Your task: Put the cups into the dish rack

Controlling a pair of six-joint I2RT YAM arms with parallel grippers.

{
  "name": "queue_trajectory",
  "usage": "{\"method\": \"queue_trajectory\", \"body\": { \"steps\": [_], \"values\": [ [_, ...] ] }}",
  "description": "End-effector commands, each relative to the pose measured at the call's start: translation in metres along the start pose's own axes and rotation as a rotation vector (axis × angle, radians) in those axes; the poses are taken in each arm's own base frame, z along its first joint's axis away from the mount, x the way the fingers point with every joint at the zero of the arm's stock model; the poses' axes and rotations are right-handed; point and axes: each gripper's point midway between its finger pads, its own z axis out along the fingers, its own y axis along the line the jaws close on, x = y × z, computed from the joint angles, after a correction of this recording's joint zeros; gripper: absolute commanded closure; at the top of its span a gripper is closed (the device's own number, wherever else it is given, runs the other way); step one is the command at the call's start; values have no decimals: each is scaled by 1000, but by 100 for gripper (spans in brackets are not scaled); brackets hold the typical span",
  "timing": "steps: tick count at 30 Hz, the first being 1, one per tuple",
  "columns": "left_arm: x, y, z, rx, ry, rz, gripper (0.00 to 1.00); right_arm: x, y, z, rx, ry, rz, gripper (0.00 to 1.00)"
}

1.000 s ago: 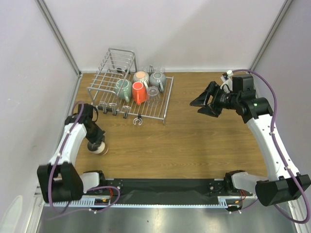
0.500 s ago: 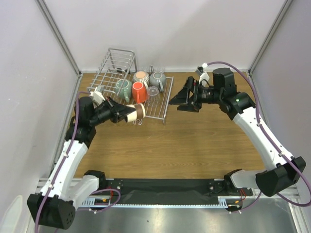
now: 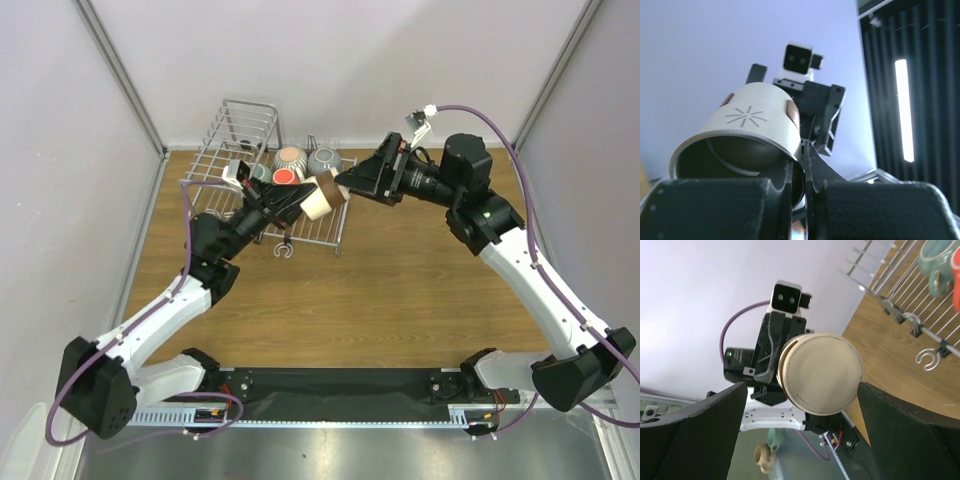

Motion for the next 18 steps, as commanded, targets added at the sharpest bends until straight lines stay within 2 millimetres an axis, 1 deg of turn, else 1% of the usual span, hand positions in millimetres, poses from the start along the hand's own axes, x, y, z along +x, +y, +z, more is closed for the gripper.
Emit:
{"method": "queue_trajectory", "body": {
  "steps": [1, 2, 3, 4, 6, 7, 9, 11, 12, 14, 17, 18],
  "values": [
    [8, -64, 8, 256, -24, -56, 99, -24, 33, -8, -63, -114, -108, 1],
    [9, -66, 9, 269, -31, -67, 100, -25, 34, -8, -60, -117, -106, 2],
    [14, -64, 11, 270, -22, -86, 100, -26, 33, -8, -54, -124, -99, 4],
    [14, -58, 15, 264, -15, -112, 100, -26, 33, -8, -54, -126, -96, 7],
    [19, -63, 14, 314, 3, -134, 100, -27, 32, -7, -51, -131, -94, 10],
    [17, -60, 16, 326, -8, -160, 100, -27, 31, -7, -44, -130, -90, 12],
    [16, -64, 13, 365, -21, -177, 99, -26, 28, -7, -31, -128, -82, 11],
    [14, -62, 16, 370, -20, -194, 100, -25, 28, -8, -30, -129, -81, 11],
    [15, -69, 16, 400, -10, -191, 100, -25, 26, -8, -25, -132, -77, 10],
    [17, -71, 18, 408, 10, -197, 100, -25, 24, -10, -4, -134, -78, 7],
    [20, -67, 20, 401, 28, -196, 100, -26, 18, -13, 43, -142, -85, 4],
    [20, -62, 21, 390, 30, -201, 100, -30, 13, -15, 82, -166, -87, 4]
  ]
}}
